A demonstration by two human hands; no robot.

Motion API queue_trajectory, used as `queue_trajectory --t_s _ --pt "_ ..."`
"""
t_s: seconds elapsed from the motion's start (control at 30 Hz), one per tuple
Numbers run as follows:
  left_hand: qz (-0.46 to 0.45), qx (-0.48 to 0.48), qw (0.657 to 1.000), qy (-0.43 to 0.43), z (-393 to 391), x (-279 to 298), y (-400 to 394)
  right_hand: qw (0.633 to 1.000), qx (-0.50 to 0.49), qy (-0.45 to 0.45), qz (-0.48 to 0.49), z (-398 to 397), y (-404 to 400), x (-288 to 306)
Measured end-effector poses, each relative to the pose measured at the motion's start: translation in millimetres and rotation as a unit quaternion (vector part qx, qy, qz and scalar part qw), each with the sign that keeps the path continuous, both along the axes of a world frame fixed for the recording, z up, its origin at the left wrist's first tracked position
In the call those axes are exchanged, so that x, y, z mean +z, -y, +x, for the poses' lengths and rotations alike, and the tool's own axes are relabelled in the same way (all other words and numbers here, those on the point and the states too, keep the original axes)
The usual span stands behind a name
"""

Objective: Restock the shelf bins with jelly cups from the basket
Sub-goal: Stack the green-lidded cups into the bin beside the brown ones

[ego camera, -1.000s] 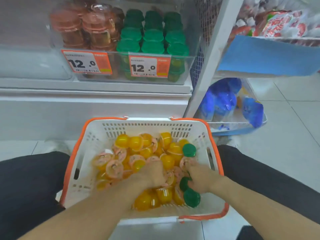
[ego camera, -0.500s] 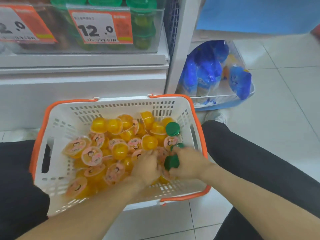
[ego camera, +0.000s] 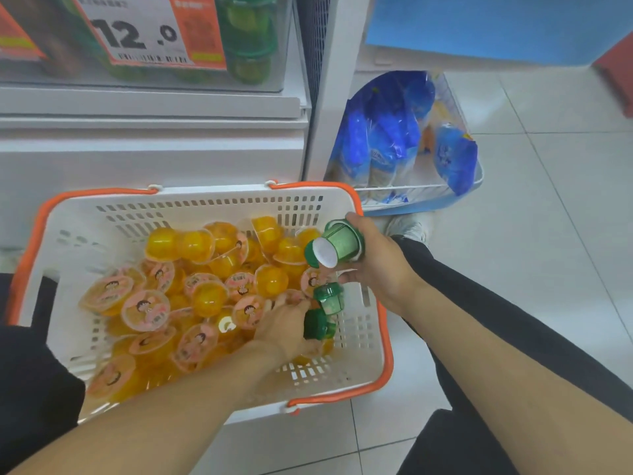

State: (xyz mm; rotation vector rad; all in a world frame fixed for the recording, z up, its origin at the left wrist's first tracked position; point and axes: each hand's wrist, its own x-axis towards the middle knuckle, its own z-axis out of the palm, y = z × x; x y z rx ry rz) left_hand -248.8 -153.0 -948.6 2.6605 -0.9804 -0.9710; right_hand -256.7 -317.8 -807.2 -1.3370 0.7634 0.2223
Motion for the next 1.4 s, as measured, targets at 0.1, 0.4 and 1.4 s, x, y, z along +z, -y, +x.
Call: queue_trajectory --t_s 0.1,0.4,1.4 --pt "-0.05 0.044 0.997 -0.03 -1.1 6.0 -6.1 0.999 -0.015 0.008 0.044 1.4 -7.6 2.4" --pt "-0.174 0.202 0.868 -0.418 42.3 87.6 -37.4 0.987 -0.024 0.029 0.153 22.3 -34.8 46.8" --pt "-0.42 0.255 0.737 -0.465 151.4 307.4 -130.2 0.909 0.148 0.383 -0.07 88.7 -93.4 181.7"
